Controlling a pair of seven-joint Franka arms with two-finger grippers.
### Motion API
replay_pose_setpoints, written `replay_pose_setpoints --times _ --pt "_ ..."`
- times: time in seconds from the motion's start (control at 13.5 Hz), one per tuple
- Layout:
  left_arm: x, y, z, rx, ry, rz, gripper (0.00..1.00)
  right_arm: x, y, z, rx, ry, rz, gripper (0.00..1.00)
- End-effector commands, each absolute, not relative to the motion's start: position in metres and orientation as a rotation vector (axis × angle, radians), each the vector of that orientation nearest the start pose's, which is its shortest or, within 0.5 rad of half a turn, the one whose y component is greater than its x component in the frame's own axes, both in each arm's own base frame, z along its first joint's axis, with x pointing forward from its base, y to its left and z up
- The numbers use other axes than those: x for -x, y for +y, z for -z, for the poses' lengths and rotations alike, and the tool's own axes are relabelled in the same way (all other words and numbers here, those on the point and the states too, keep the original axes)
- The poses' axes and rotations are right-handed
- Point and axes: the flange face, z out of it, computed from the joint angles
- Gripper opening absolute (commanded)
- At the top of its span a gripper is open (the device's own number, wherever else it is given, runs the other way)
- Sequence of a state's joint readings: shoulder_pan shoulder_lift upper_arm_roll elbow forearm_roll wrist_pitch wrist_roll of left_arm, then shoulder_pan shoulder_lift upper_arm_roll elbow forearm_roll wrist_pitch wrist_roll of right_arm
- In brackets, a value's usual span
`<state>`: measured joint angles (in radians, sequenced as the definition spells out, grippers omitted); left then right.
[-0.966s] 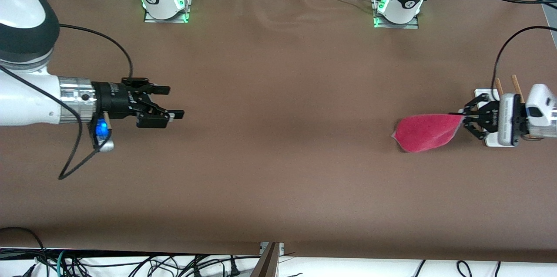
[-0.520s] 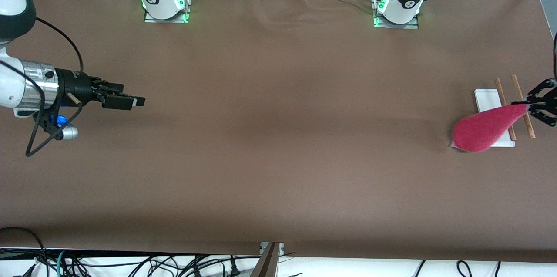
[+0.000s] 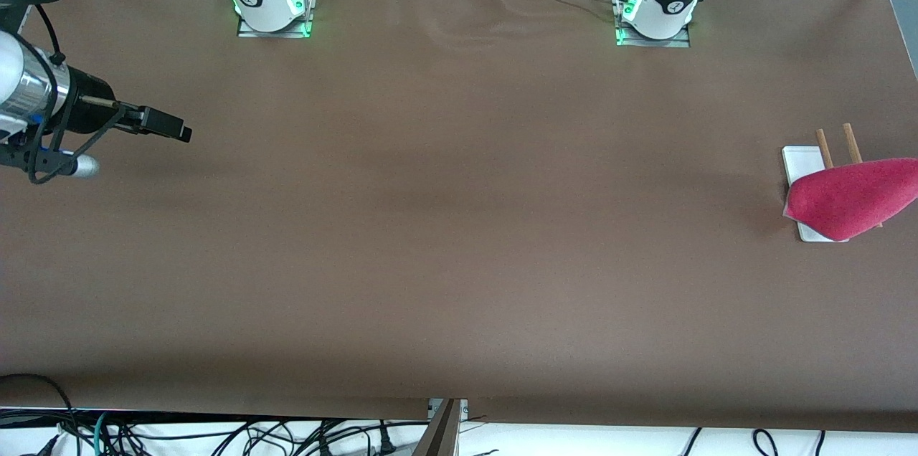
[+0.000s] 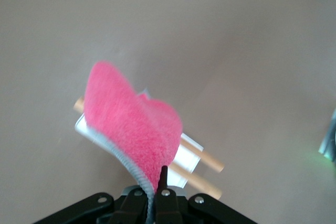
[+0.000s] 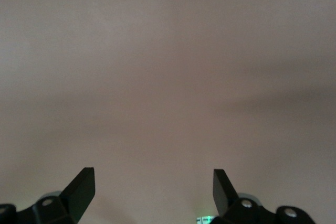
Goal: Pass towel and hang on rack
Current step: 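Release the towel and raise the left gripper from the rack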
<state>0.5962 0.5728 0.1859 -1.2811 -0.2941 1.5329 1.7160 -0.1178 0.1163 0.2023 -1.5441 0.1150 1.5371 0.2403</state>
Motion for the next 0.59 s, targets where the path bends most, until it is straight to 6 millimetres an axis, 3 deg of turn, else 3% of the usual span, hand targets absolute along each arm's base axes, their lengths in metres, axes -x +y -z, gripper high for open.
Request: replay_pose_setpoints --times 0.0,0.15,0.45,0.52 --pt "-0.509 0.475 -0.370 3.103 1.554 0.103 0.00 -0.551 0.056 -0.571 3.048 0.187 -0.146 0.99" --pt "-0.494 0.500 -0.338 3.138 1.493 0.101 0.00 -0.550 0.055 -0.574 3.076 0.174 -0.130 0.99" --pt "-0.482 0.518 -0.293 3.168 1.432 0.090 0.00 -0.547 0.055 -0.584 3.102 0.101 -0.094 0.99" --pt "-0.483 0.518 -0.287 3.171 1.429 0.087 0.07 -0.546 0.062 -0.584 3.107 0.084 -0.091 0.99"
